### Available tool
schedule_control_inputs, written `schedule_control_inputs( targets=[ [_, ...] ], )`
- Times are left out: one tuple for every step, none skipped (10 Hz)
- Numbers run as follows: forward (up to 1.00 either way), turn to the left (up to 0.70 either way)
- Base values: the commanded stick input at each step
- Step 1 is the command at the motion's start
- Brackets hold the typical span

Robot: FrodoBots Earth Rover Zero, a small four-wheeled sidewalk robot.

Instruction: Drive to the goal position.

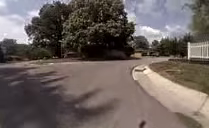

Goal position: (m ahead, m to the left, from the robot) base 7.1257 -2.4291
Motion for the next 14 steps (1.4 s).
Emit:
schedule_control_inputs(
  targets=[
    [0.70,0.00],
    [0.70,0.00],
    [0.70,0.00],
    [0.70,0.00],
    [0.70,0.00],
    [0.70,0.00],
    [0.70,0.00],
    [0.70,0.00],
    [0.70,0.00],
    [0.70,0.00],
    [0.70,0.00],
    [0.70,0.00],
    [0.70,0.00],
    [0.70,0.09]
  ],
)
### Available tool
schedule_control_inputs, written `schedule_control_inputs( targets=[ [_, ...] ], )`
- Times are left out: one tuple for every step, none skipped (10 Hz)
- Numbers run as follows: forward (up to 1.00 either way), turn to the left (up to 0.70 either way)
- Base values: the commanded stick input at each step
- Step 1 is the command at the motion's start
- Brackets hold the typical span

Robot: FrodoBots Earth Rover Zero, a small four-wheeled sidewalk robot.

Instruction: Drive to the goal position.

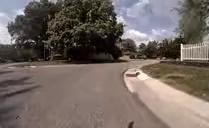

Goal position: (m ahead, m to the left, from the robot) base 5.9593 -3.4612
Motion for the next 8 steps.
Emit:
schedule_control_inputs(
  targets=[
    [0.70,0.25],
    [0.70,0.35],
    [0.70,0.35],
    [0.70,0.35],
    [0.70,0.35],
    [0.70,0.35],
    [0.70,0.35],
    [0.70,0.35]
  ],
)
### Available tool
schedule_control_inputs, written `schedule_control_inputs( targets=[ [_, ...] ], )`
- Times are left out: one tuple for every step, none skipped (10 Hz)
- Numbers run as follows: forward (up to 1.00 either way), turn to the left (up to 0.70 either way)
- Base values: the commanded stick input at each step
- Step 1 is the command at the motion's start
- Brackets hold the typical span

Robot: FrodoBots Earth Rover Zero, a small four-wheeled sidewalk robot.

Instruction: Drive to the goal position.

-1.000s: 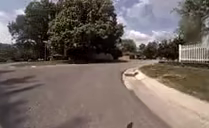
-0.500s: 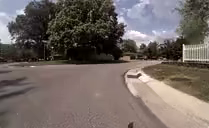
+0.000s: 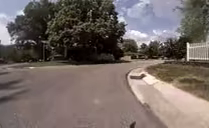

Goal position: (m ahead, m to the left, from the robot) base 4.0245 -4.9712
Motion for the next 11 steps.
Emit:
schedule_control_inputs(
  targets=[
    [0.70,0.35],
    [0.70,0.35],
    [0.70,0.00],
    [0.70,0.00],
    [0.70,0.00],
    [0.70,0.00],
    [0.70,0.00],
    [0.70,0.00],
    [0.70,0.00],
    [0.70,0.00],
    [0.70,-0.31]
  ],
)
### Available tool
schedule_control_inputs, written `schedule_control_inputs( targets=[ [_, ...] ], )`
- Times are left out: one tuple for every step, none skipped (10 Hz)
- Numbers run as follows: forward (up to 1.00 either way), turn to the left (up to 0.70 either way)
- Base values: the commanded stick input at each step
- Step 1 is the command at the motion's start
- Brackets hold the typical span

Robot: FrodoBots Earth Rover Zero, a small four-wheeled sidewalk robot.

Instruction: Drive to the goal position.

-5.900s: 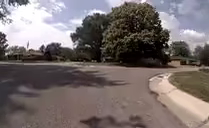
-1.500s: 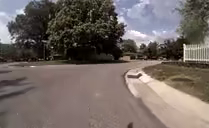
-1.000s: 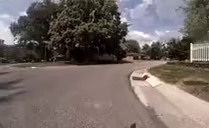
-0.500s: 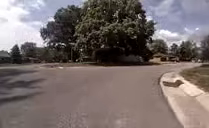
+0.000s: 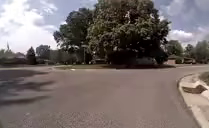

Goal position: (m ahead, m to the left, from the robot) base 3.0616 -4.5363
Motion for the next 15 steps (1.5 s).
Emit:
schedule_control_inputs(
  targets=[
    [0.70,-0.35],
    [0.70,-0.35],
    [0.70,-0.35],
    [0.70,-0.35],
    [0.70,-0.35],
    [0.70,-0.35],
    [0.70,-0.35],
    [0.70,-0.35],
    [0.70,-0.35],
    [0.70,-0.35],
    [0.70,-0.35],
    [0.70,-0.34],
    [0.70,-0.28],
    [0.70,-0.22],
    [0.70,-0.16]
  ],
)
